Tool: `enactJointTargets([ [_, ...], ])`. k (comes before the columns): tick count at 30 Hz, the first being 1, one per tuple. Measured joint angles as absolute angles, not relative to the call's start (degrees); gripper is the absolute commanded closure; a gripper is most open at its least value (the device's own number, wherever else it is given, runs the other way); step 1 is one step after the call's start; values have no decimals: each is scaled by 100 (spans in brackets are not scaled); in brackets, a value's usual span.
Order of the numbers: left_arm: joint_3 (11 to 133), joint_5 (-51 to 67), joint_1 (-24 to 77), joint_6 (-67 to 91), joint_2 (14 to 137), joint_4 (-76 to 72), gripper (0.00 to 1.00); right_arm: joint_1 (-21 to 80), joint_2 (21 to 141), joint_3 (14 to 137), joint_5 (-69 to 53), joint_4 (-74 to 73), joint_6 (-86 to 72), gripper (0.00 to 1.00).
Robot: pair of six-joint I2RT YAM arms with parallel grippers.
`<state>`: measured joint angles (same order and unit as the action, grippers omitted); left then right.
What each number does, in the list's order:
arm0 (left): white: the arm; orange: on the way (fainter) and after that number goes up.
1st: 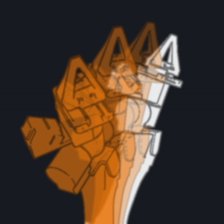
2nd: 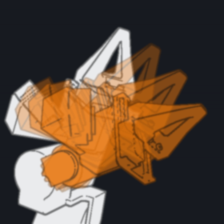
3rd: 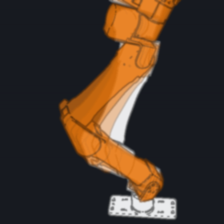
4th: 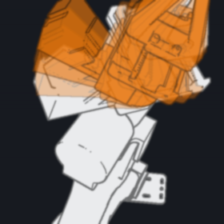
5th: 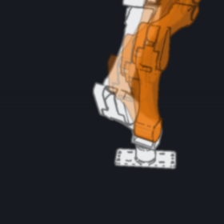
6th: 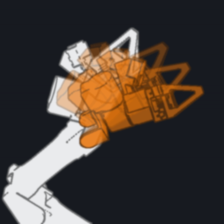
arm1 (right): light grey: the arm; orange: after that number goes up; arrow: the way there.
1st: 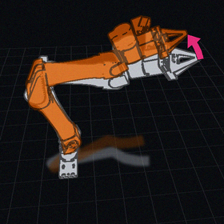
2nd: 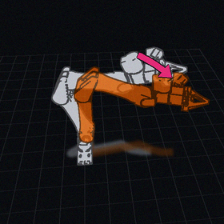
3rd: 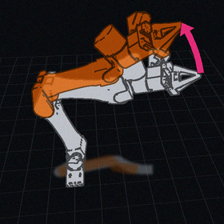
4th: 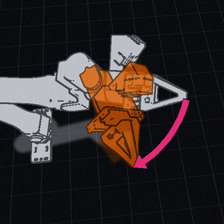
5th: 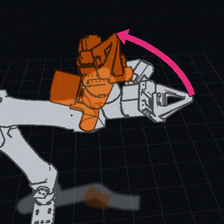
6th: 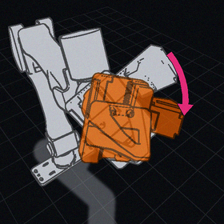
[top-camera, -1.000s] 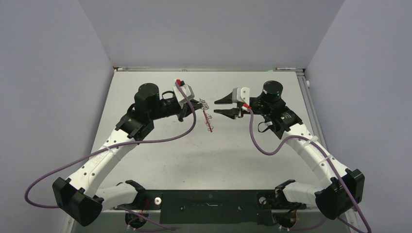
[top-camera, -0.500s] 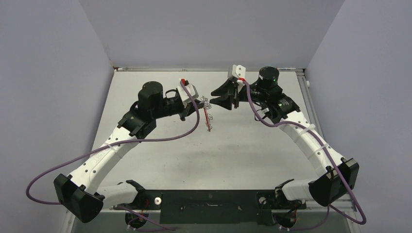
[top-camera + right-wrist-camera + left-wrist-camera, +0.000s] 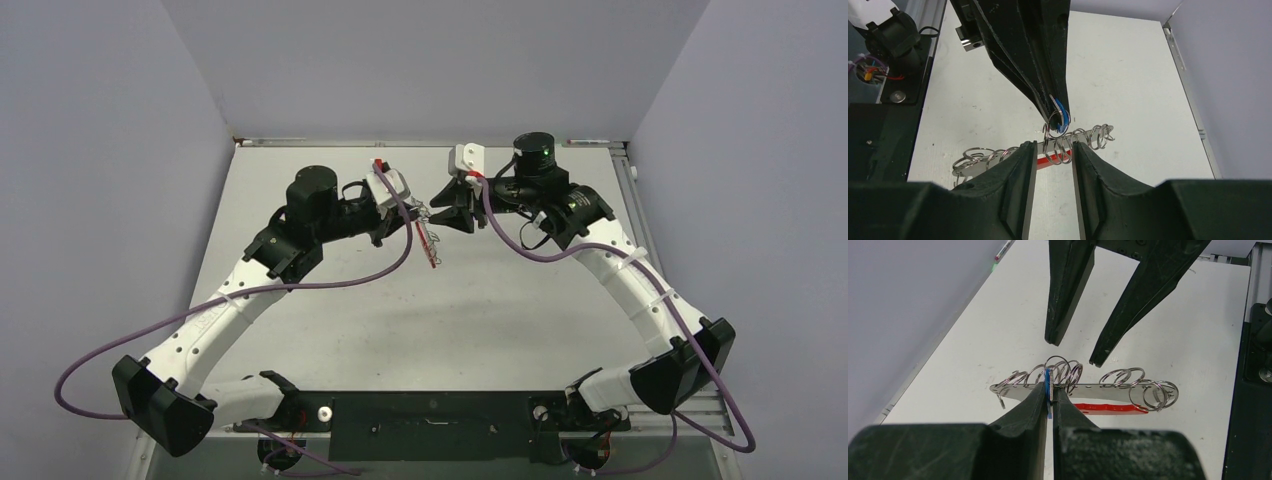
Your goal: Remove the keys from the keyring
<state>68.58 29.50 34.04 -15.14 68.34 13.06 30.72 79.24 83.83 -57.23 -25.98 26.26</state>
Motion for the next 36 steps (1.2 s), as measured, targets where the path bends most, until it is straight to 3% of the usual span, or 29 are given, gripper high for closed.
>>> enactJointTargets([
  [10,6858,2906,3404,-1415,6840,1315,100,3439,8134,8466,-5159,-2884,2799,79],
  [15,6858,2862,3404,-1382,6842,1332,100,3548,8134,8517,-4788,-2934,2923,94],
  [25,6858,2609,3343,-1199,6838,1358,100,3570,8117,8433,-4517,-2716,2917,95],
  [36,6855,2571,3262,-1037,6829,1341,100,2915,7929,7426,-5422,-421,1061,95],
])
